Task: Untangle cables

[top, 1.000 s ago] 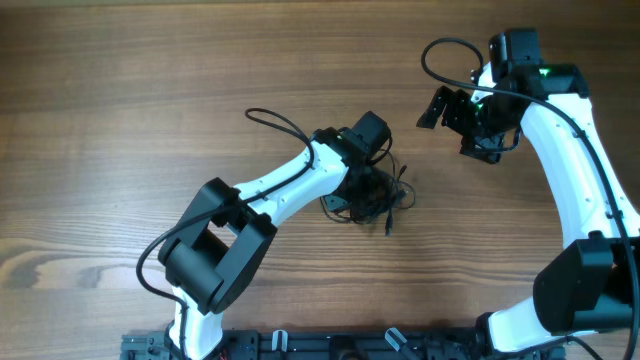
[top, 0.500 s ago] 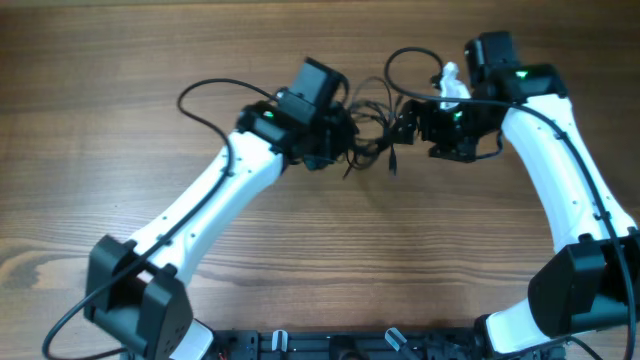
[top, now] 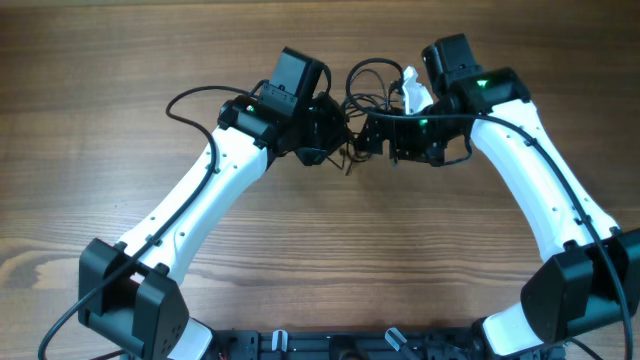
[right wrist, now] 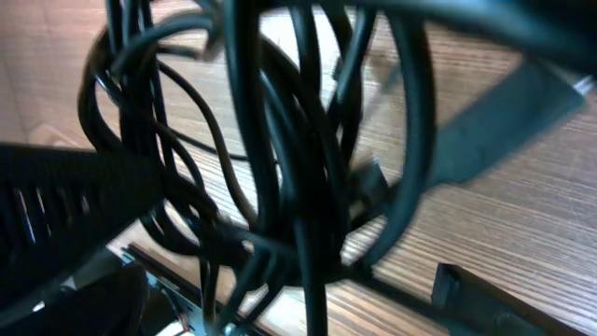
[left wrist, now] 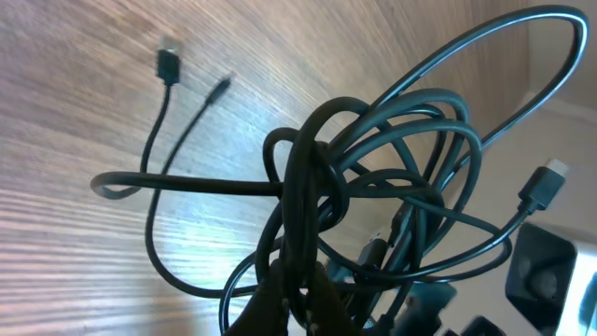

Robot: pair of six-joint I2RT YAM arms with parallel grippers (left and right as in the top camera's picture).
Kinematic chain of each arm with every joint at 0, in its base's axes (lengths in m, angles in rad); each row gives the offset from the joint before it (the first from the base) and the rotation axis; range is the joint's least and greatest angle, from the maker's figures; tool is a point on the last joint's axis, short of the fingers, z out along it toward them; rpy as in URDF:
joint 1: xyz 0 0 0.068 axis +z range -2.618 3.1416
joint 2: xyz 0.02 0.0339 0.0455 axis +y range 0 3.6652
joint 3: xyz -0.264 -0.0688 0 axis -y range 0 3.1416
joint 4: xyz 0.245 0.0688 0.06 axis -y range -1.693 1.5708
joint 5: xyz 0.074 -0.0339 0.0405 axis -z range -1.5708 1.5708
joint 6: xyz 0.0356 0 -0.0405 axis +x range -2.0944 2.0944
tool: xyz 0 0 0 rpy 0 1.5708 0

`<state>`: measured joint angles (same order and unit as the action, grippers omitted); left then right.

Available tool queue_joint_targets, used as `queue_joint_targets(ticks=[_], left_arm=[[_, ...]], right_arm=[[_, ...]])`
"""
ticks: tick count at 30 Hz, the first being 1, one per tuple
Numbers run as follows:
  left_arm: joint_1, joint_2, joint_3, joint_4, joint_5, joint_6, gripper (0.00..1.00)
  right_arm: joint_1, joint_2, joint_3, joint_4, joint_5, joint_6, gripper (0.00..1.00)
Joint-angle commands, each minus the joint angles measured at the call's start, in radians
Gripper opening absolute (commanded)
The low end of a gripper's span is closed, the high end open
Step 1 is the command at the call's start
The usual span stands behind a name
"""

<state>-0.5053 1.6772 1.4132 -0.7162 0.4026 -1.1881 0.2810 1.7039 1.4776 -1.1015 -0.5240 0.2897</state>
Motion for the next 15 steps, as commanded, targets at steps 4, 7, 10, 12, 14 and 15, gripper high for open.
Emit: queue_joint_targets(ticks=[4,7,10,12,14,15], left_arm=[[0.005,-0.012,0.013,0.006,0.058,-0.026,0.04],[0.005,-0.012,0.013,0.006,0.061,-0.026,0.04],[0.005,-0.012,0.013,0.01,0.092,-0.037,0.04],[0.005,-0.012,0.013,0.01,0.097,-0.04,0.04],[0.006,-0.012,0.013,0.01,0.107,-0.041,0.04],[0.009,-0.012,0.013,0.01,0.118,-0.041,0.04]], right_arm=[[0.002,0.0,-0.01,-0.001,0.095,0.037,0.96],[0.002,0.0,-0.015,-0.002,0.121,0.059,0.84],[0.002,0.002,-0.017,0.005,0.12,0.063,0.54],[0.002,0.002,-0.017,0.006,0.125,0.062,0.36],[0.002,0.002,-0.017,0.005,0.15,0.072,0.19],[0.002,0.002,-0.018,0.002,0.174,0.085,0.13]])
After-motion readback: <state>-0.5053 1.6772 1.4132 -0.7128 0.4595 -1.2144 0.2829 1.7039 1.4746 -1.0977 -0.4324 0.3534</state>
